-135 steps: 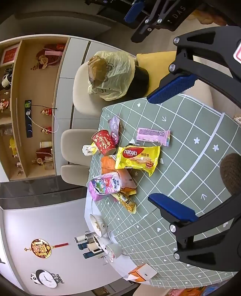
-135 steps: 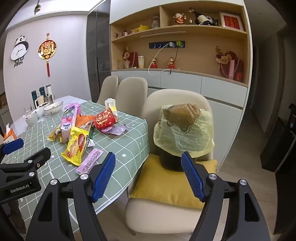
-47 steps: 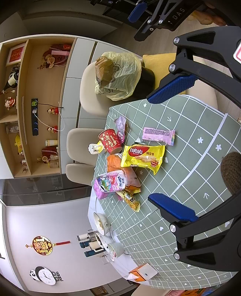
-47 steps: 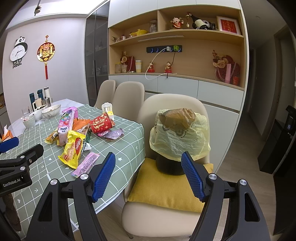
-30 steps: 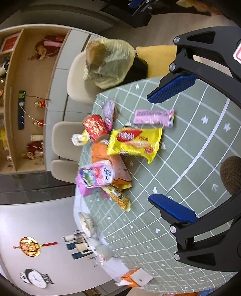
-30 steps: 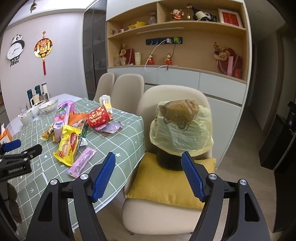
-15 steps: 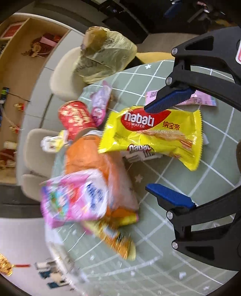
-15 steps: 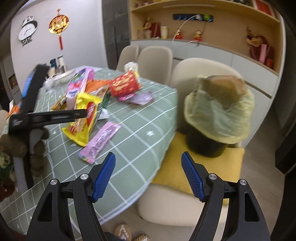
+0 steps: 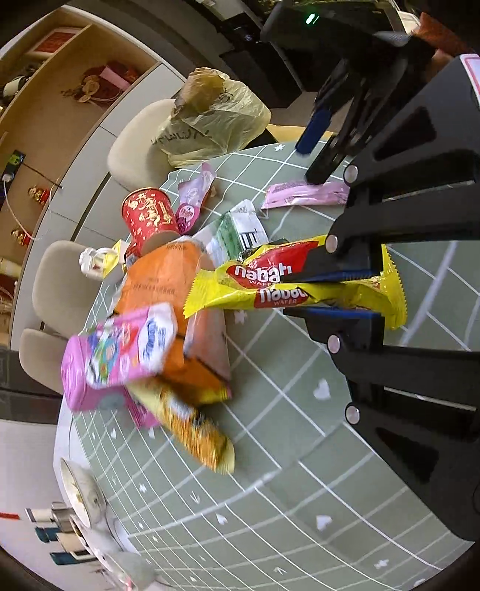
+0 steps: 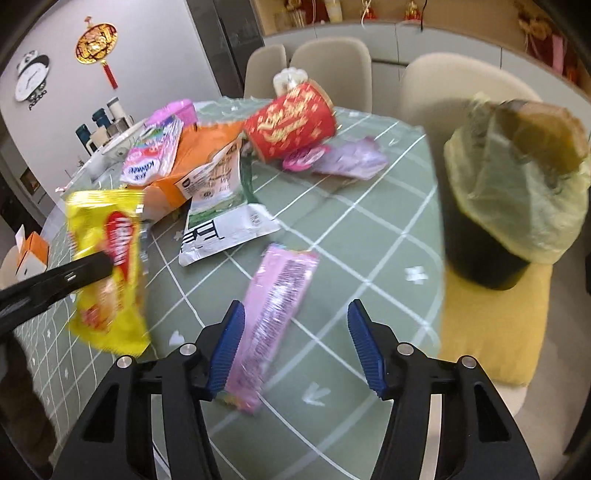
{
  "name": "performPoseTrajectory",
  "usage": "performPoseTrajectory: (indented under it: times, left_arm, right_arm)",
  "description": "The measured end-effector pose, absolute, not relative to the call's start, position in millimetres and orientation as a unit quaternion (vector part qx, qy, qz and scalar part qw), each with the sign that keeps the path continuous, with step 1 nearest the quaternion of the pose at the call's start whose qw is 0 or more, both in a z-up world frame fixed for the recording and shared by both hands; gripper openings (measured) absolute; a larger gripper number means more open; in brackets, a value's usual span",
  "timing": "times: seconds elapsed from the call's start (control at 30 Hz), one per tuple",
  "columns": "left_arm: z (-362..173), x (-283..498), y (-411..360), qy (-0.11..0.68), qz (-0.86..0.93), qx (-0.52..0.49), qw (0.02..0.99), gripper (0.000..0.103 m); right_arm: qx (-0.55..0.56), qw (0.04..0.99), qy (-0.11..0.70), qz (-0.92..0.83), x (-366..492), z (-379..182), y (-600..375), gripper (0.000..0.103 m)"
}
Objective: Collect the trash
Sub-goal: 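Grasp the yellow Nabati wafer pack with the left tool while the right tool grasps the pink candy stick, then carry both wrappers to the yellow-lined bin and open both tools to drop them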
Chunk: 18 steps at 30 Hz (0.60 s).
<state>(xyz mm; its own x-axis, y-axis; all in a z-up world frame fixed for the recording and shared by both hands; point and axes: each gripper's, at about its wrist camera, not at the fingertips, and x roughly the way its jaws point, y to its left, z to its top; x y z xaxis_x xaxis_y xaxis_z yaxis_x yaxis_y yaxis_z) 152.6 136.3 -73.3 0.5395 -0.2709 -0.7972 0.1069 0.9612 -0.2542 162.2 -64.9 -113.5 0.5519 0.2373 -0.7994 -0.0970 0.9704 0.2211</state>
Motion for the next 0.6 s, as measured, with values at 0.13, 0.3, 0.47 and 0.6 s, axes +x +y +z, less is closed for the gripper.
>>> performPoseTrajectory:
  times: [0.13,0.3,0.47,0.6]
  left_arm:
    - [-69,144,146,0.465,-0.109,-0.088,0.874,0.011]
    - [-63,144,148,0.46,-0.109,-0.1,0.875,0.011]
    - [-37,151,136,0.428,-0.135,-0.11,0.887,0.011]
    - [-26,161,119,0.412,-0.138,-0.112,0.894,0.011]
  right_arm:
    - [0.054,0.875,0.47,0.108,173,-118,-51,0.029]
    - [0.055,0.874,0.465,0.127,178,-97,-52,0.015]
    - [0.043,0.893,0.429,0.128,169,-55,-73,0.014]
    - [0.039,0.907,0.397,0.137,168,-25,-93,0.014]
